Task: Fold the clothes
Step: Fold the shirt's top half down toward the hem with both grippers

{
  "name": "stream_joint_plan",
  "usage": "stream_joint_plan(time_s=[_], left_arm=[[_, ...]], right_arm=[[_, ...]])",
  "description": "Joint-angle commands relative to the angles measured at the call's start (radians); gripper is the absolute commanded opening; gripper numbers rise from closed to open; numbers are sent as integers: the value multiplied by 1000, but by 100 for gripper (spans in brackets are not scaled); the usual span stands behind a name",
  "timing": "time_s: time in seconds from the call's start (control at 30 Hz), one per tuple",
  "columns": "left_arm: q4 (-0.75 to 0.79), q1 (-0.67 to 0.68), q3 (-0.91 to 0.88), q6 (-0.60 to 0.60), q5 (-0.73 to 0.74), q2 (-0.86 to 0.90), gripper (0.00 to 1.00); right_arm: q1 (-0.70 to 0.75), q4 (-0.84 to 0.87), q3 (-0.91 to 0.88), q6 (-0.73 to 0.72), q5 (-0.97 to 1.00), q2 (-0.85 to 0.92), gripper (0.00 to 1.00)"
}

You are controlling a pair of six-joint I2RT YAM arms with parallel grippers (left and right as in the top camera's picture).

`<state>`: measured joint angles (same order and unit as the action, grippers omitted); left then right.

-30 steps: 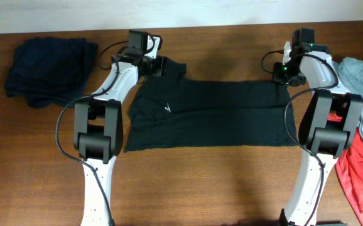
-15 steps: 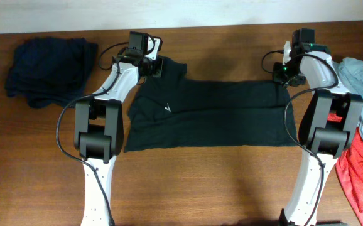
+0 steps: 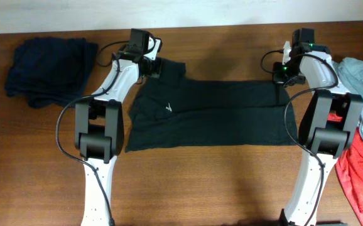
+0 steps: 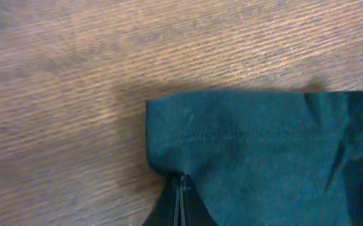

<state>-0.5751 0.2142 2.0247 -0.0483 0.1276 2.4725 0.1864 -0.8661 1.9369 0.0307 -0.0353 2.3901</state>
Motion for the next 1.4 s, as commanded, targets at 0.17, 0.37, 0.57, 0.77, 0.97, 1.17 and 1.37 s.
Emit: stream_joint_plan(time_s=[0.17, 0.37, 0.57, 0.77, 0.97, 1.17, 1.37], left_arm=[[-83, -1, 88, -36, -24, -66, 1], [-194, -1, 89, -36, -24, -106, 1], [-294, -1, 89, -36, -24, -133, 1], [-336, -2, 89, -36, -24, -182, 1], [-389, -2, 89, -36, -57, -239, 1], [-468, -2, 89, -36, -108, -256, 1], [-512, -2, 89, -36, -109, -257, 1]], right_arm=[[5, -9, -24, -1, 39, 38, 4], [4, -31, -18, 0, 40, 26, 4], [4, -57, -13, -1, 39, -12, 4], [4, -130, 20, -1, 39, -18, 4], [4, -199, 71, 0, 39, -21, 4], [4, -240, 139, 26, 35, -23, 4], [4, -292, 211, 74, -73, -23, 4]])
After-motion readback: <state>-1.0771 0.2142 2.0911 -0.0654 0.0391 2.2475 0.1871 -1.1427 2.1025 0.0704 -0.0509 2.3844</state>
